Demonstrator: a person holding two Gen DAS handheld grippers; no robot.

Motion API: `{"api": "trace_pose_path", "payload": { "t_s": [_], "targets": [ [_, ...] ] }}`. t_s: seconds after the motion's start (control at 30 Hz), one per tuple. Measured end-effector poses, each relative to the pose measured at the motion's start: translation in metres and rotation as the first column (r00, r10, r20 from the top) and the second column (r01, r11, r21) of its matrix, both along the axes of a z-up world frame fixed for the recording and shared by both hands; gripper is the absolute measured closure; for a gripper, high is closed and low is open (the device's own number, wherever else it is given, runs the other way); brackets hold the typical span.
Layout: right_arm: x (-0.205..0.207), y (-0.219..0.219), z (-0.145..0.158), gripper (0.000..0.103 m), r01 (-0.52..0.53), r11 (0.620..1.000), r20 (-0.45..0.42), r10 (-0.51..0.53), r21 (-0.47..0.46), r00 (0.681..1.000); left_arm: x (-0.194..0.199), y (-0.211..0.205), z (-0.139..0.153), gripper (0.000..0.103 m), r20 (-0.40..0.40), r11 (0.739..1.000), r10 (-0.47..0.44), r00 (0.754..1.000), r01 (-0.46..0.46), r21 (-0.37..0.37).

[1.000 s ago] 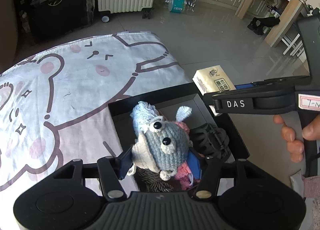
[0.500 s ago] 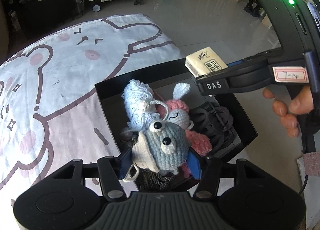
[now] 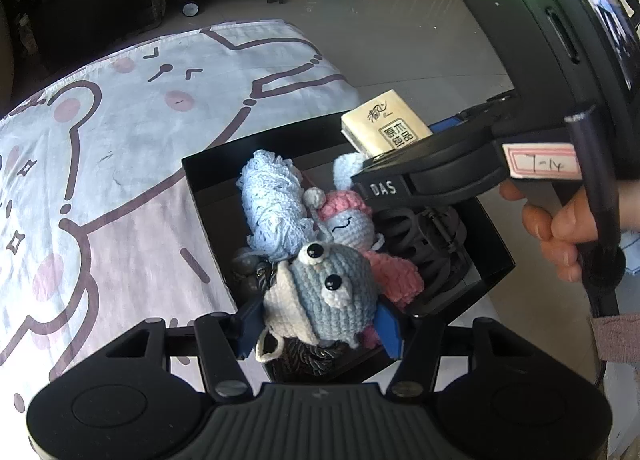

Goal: Organize objects
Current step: 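Lower the grey mouse and tissue pack into the black box with both grippers, then open both grippers to release the mouse and tissue pack, then withdraw up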

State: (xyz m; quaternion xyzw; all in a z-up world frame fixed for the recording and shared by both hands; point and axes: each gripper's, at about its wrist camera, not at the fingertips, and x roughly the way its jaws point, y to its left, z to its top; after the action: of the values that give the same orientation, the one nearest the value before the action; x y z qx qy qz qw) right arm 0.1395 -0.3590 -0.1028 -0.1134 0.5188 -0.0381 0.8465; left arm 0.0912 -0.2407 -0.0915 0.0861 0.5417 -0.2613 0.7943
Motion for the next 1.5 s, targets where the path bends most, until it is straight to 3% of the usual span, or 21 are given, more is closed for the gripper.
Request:
{"api": "trace_pose_path", "payload": {
  "t_s": [0.37, 0.6, 0.7, 0.83, 0.87, 1.07, 1.23, 1.5],
  "targets": [
    [0.009, -0.007, -0.028, 0.050, 0.045, 0.989, -0.063, -0.037, 0.138, 0.997, -0.002, 0.005, -0.005, 0.043, -0.017, 1.000, -0.003, 1.000, 0.003, -0.018],
    [0.003, -0.024, 0.001, 0.041, 0.058, 0.981, -0.003, -0.058, 0.187, 0.998, 0.000, 0.012, 0.003, 0.043, -0.027, 0.999, 0.014, 1.000, -0.015, -0.048],
    [0.002, -0.029, 0.013, 0.048, 0.069, 0.978, 0.028, -0.076, 0.198, 0.997, 0.003, 0.014, 0.012, 0.043, -0.015, 0.997, 0.019, 1.000, -0.021, -0.073],
    [0.005, -0.030, 0.010, 0.078, 0.085, 0.971, 0.027, -0.094, 0.223, 0.995, 0.005, 0.017, 0.018, 0.044, -0.003, 0.996, 0.026, 1.000, -0.026, -0.088],
    [0.006, -0.030, 0.007, 0.081, 0.089, 0.967, 0.021, -0.097, 0.237, 0.995, 0.006, 0.017, 0.018, 0.044, -0.005, 0.996, 0.027, 1.000, -0.028, -0.090],
    [0.013, -0.021, -0.024, 0.085, 0.112, 0.967, -0.047, -0.104, 0.230, 0.993, 0.005, 0.018, 0.009, 0.054, -0.024, 0.997, 0.024, 0.999, -0.026, -0.070],
    [0.013, -0.021, -0.024, 0.085, 0.115, 0.968, -0.047, -0.107, 0.225, 0.993, 0.006, 0.018, -0.001, 0.073, -0.047, 0.998, 0.020, 0.999, -0.022, -0.056],
    [-0.005, -0.026, 0.000, 0.085, 0.113, 0.952, -0.021, -0.111, 0.285, 0.994, 0.005, 0.017, -0.002, 0.074, -0.045, 0.998, 0.011, 0.999, -0.013, -0.054]
  ]
}}
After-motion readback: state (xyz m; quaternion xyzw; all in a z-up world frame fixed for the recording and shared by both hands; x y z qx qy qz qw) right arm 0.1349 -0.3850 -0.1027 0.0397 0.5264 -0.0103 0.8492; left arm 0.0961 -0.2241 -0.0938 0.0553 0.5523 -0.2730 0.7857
